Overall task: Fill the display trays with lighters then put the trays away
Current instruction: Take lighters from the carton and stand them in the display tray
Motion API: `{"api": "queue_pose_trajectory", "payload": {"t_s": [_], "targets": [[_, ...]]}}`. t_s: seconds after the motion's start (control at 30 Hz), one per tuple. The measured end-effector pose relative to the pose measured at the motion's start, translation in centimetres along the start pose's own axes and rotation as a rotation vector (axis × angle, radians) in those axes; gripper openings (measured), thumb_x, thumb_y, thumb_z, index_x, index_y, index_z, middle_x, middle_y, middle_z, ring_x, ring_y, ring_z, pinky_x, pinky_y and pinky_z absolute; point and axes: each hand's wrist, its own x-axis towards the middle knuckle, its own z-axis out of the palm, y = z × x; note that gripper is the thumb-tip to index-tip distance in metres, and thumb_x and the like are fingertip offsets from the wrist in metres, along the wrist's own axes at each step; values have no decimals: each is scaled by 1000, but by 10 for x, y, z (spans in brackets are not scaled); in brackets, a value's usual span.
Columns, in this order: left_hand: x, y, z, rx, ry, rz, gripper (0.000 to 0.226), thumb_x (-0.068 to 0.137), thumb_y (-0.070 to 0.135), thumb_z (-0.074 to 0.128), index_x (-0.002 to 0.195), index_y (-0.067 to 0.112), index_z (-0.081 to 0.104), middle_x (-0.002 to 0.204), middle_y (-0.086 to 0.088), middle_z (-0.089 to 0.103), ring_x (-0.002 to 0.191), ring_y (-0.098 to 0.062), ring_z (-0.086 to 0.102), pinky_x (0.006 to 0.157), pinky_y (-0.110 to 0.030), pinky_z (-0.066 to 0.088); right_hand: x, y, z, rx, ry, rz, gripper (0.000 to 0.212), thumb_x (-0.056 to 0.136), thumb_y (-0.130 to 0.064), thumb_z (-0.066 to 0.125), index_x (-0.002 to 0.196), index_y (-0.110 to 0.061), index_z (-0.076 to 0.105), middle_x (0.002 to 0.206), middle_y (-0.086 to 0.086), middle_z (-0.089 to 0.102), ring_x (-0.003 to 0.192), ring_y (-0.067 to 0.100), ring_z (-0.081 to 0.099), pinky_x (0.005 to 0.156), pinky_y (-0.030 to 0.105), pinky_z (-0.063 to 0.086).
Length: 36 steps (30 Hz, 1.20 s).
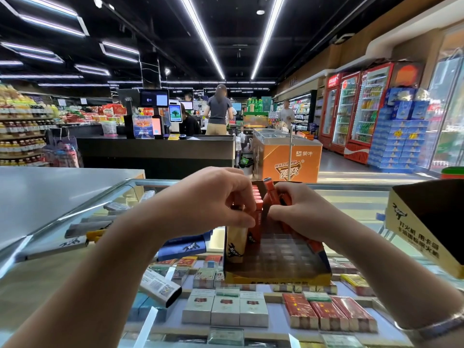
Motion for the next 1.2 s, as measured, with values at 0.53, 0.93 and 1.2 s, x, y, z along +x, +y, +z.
{"api": "queue_pose_trajectory", "payload": {"t_s": [0.53,0.93,1.2], "targets": [[5,-8,6,-94,89,-60,26,66,61,59,84,43,53,85,24,48,79,10,46,62,-10,38,-3,-4,-4,75,-33,8,6,82,-12,59,87,-15,62,70,2,64,52,1,59,45,14,44],[14,-1,23,-423,266,39,17,76,27,68,91,33,66,84,14,70,78,-3,64,75,-23,53,-11,-12,-29,364,-414,-12,28,76,-31,68,94,-9,68,81,9,72,64,10,67,52,16,50],[11,-8,19,-205,292,3,20,76,21,71,89,36,66,76,18,67,74,0,60,69,-13,45,-4,-6,-29,425,40,112,19,87,-27,57,83,-9,56,64,9,70,35,9,49,37,16,41]]}}
